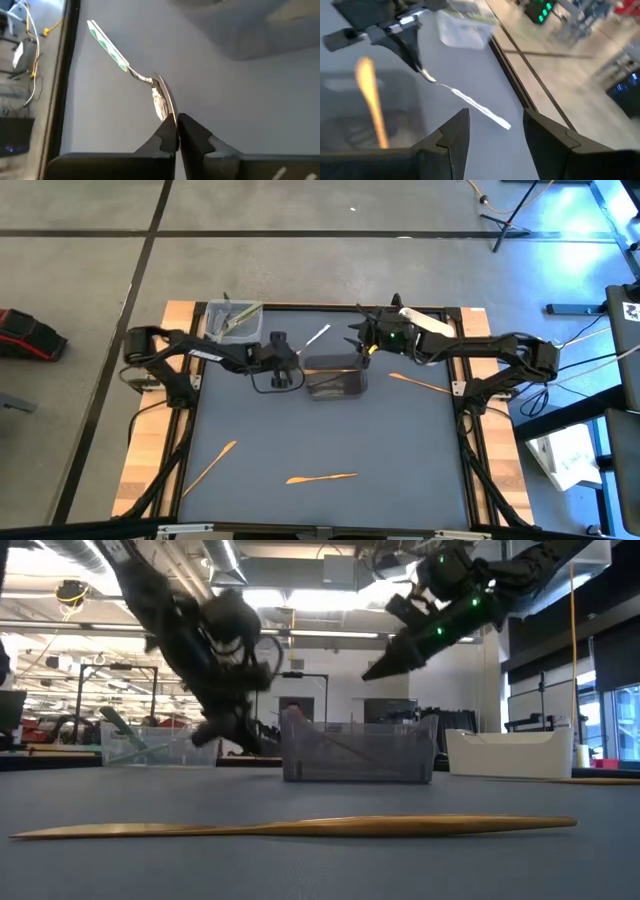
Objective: Sort silverware by color (type)
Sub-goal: Put the green spoon into the white bin
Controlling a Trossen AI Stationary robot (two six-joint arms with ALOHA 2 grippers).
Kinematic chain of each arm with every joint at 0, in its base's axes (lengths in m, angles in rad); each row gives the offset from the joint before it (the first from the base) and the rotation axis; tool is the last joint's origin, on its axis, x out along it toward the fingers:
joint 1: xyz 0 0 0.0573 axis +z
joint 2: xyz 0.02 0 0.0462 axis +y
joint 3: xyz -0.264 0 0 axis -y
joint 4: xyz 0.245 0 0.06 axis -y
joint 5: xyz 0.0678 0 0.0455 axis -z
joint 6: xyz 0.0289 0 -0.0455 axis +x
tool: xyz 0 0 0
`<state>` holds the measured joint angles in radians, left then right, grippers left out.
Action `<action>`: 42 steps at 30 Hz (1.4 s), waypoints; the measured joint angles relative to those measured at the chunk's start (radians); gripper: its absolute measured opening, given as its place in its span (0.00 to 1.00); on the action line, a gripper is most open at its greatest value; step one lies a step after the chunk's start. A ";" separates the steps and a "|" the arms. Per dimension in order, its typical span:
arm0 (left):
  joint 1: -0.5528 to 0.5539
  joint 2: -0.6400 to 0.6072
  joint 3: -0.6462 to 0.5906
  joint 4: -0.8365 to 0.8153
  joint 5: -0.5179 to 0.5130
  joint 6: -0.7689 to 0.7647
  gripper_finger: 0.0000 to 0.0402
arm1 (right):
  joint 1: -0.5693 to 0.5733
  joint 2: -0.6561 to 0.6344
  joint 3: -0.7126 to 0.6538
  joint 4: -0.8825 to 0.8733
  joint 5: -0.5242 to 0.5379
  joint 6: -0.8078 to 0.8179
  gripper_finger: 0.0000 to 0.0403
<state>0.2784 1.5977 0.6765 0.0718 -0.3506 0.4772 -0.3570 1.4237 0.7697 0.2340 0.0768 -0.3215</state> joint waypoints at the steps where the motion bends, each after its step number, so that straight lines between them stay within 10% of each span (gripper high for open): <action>1: -0.020 -0.031 0.000 -0.032 -0.022 -0.021 0.01 | 0.015 -0.002 0.008 0.000 -0.001 -0.002 0.43; 12: -0.213 -0.381 0.001 -0.216 -0.112 -0.196 0.01 | 0.158 -0.001 0.178 0.006 0.000 -0.111 0.43; 28: -0.416 -0.404 0.001 -0.101 -0.055 -0.154 0.00 | 0.260 0.078 0.212 -0.166 0.097 -0.250 0.69; 42: -0.452 -0.404 0.001 -0.108 -0.054 -0.174 0.00 | 0.261 0.156 0.211 -0.160 0.018 -0.288 0.40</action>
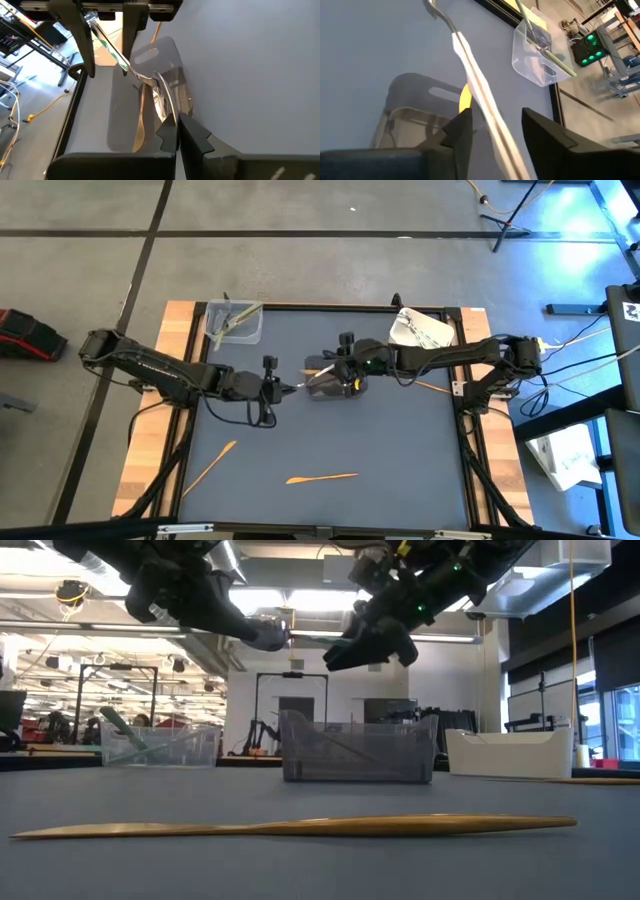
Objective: Sort silverware by color (type)
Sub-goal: Put the green spoon into the white bin
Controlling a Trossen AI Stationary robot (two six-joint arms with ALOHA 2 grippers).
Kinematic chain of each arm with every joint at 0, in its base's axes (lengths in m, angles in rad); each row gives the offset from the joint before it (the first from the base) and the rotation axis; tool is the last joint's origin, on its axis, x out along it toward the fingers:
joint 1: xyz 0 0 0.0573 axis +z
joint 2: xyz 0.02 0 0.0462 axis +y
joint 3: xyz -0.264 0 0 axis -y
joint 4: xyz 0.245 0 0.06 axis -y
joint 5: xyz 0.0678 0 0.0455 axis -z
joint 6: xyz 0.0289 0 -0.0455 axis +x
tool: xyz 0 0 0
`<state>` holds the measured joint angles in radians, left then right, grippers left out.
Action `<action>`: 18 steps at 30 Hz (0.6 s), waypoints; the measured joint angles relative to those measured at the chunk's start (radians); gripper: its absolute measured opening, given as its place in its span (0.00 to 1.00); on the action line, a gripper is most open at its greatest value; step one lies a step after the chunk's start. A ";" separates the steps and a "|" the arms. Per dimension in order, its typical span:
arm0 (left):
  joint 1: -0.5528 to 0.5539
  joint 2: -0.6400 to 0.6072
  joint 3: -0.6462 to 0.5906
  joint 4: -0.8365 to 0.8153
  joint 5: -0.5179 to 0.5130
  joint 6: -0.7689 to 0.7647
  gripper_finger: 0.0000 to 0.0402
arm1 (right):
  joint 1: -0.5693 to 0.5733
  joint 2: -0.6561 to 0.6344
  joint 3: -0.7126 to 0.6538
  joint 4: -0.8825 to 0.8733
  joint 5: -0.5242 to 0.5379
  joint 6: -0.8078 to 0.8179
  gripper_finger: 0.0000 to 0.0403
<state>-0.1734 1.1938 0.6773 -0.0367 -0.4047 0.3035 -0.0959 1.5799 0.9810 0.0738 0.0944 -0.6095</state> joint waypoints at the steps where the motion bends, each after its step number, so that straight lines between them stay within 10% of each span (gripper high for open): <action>1: 0.000 0.000 0.000 -0.001 0.001 -0.003 0.00 | 0.005 0.000 0.000 0.004 0.000 -0.001 0.38; 18: 0.000 0.000 0.000 -0.001 0.000 -0.013 0.00 | 0.053 0.000 0.000 0.081 -0.007 0.000 0.44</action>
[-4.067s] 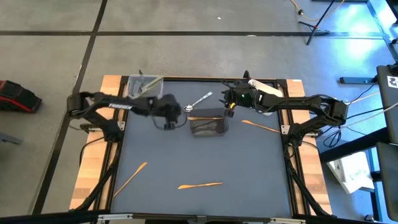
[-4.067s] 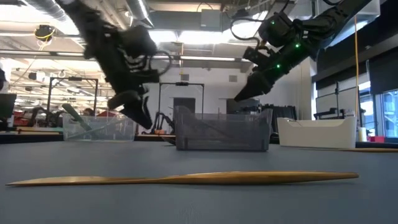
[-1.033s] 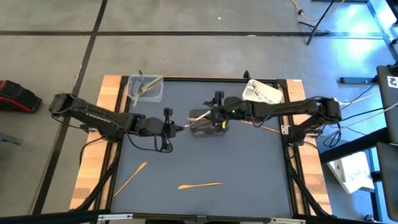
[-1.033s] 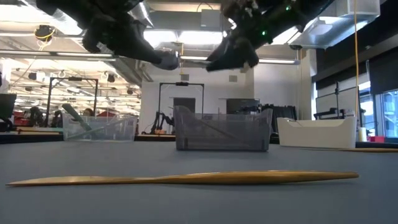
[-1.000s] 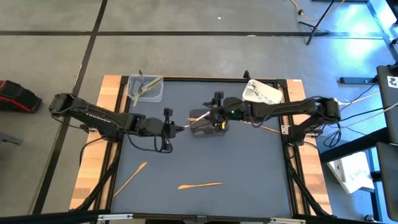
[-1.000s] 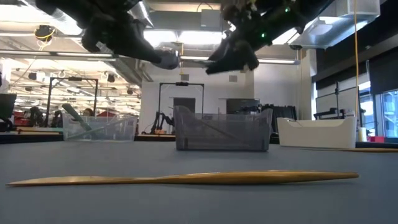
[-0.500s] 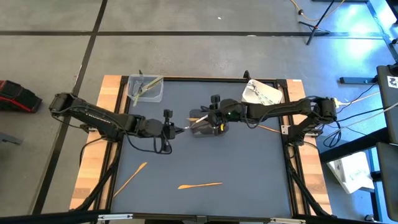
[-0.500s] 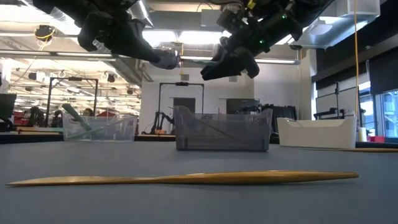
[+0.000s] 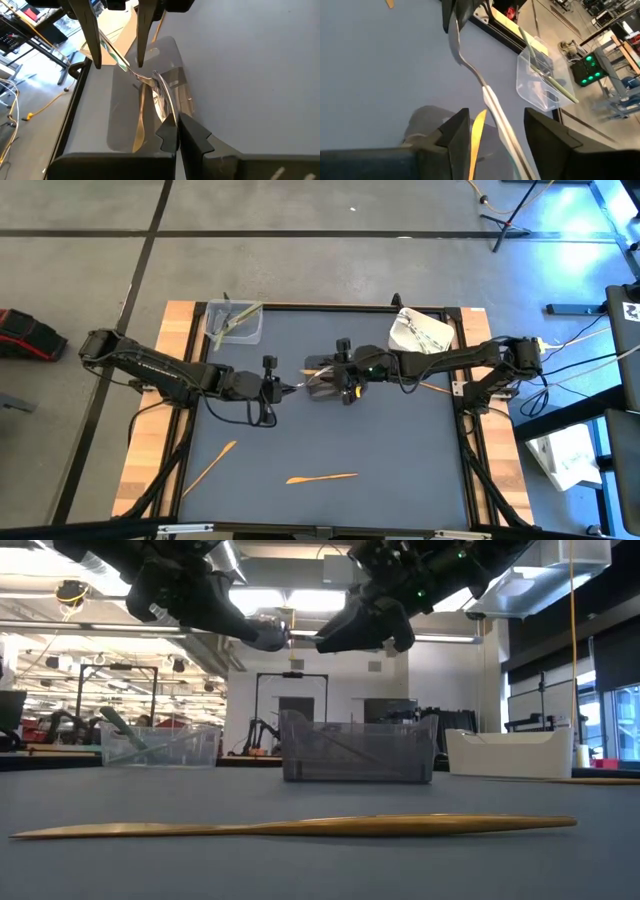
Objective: Sort silverware by color (type)
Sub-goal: Put the green spoon into the white bin
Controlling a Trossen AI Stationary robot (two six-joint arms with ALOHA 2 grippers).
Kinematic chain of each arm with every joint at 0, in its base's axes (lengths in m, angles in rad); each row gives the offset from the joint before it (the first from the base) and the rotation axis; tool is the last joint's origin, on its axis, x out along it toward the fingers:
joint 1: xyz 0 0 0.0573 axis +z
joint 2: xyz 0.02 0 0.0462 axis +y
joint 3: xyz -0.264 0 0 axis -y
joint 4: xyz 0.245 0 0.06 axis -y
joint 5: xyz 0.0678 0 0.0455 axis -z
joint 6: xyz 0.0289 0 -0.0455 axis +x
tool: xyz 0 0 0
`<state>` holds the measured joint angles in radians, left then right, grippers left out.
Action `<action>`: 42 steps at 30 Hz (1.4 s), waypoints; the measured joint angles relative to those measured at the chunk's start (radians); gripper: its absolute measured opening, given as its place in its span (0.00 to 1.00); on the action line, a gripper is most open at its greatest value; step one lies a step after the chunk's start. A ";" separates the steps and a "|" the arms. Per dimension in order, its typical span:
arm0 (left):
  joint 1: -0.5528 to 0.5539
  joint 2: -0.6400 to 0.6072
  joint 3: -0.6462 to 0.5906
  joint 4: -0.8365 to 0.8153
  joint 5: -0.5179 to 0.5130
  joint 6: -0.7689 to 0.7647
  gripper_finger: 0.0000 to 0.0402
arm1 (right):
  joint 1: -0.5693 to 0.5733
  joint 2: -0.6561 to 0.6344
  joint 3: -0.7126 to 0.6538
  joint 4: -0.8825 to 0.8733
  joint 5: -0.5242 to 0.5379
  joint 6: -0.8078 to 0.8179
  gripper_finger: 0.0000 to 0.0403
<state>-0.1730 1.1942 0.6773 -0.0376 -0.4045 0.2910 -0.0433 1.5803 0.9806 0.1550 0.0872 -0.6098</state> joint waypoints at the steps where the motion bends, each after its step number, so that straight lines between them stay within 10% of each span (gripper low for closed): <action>1: 0.000 0.000 0.000 0.001 0.000 0.000 0.00 | 0.000 0.000 0.000 0.000 0.000 0.000 0.43; 13: 0.001 0.000 0.000 0.009 -0.004 0.011 0.03 | -0.002 0.000 -0.001 -0.053 0.026 -0.035 0.03; 24: 0.006 0.000 0.002 0.014 -0.113 -0.066 0.22 | -0.001 -0.013 -0.001 -0.083 0.144 -0.024 0.02; 42: 0.018 0.000 0.001 -0.085 -0.102 -0.155 0.33 | -0.004 -0.449 -0.035 -0.731 0.471 0.381 0.03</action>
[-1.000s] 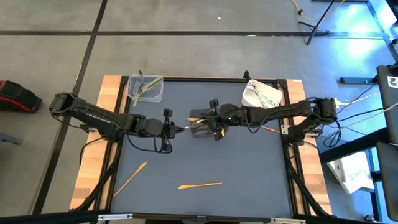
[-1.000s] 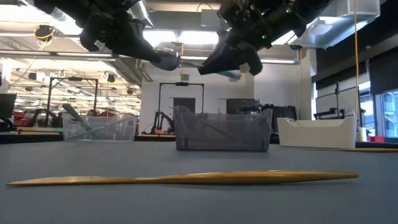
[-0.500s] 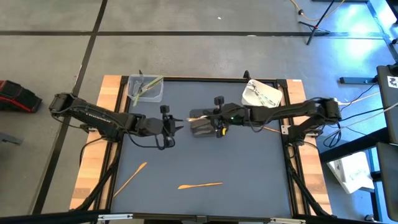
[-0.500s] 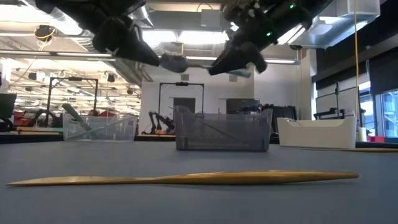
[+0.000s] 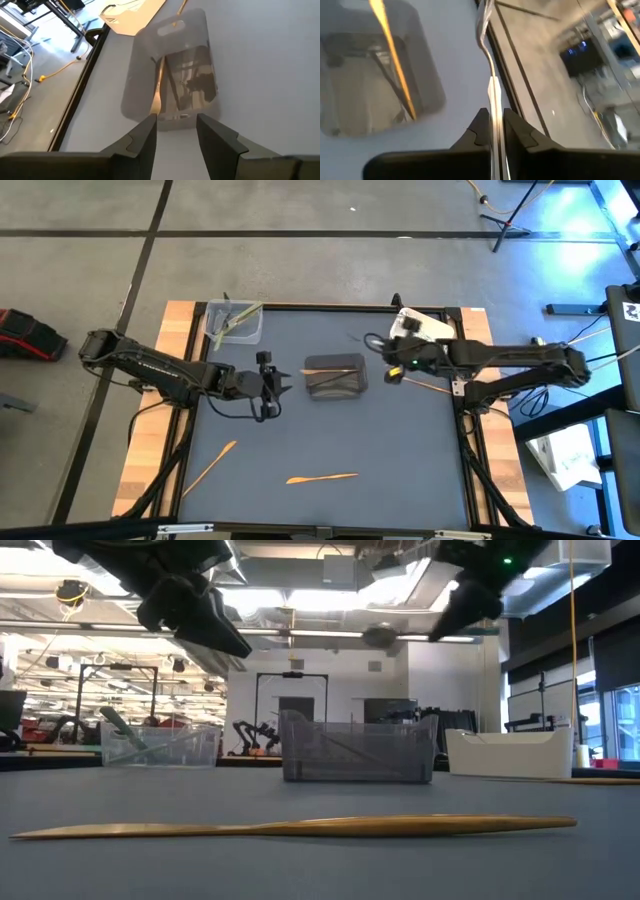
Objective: Sort silverware by color (type)
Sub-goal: Put the green spoon into the white bin
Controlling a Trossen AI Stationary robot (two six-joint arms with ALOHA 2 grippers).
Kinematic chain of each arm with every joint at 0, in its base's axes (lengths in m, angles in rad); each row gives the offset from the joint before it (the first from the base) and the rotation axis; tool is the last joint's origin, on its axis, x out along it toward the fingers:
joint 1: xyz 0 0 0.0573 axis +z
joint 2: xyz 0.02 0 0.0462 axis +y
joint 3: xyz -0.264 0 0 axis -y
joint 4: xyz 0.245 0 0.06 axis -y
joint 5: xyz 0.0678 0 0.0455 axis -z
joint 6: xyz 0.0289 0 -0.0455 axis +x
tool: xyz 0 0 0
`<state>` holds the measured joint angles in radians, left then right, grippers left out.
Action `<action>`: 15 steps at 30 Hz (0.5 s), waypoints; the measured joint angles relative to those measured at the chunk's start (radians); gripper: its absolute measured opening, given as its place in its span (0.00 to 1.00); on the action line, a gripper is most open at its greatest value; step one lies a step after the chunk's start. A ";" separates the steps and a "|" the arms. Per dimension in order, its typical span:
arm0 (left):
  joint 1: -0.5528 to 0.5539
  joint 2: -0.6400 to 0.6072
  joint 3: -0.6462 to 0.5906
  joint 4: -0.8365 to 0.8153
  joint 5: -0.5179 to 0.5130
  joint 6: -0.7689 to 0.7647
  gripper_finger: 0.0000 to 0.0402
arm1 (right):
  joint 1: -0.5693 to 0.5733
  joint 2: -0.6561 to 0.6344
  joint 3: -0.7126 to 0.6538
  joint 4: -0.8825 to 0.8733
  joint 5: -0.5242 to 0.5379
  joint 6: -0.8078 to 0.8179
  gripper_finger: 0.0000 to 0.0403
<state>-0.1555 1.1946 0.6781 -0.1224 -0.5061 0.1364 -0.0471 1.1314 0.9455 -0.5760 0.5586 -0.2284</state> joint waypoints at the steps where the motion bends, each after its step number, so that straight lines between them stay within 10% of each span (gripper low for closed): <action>1: 0.000 0.000 0.000 0.000 0.000 0.000 0.33 | 0.000 -0.022 -0.012 -0.016 0.013 0.019 0.02; 15: 0.000 0.000 0.000 0.007 -0.001 0.004 0.33 | -0.310 -0.192 -0.146 -0.194 0.040 0.172 0.02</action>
<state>-0.1555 1.1946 0.6781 -0.1157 -0.5072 0.1405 -0.3569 0.9397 0.7998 -0.7704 0.5986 -0.0563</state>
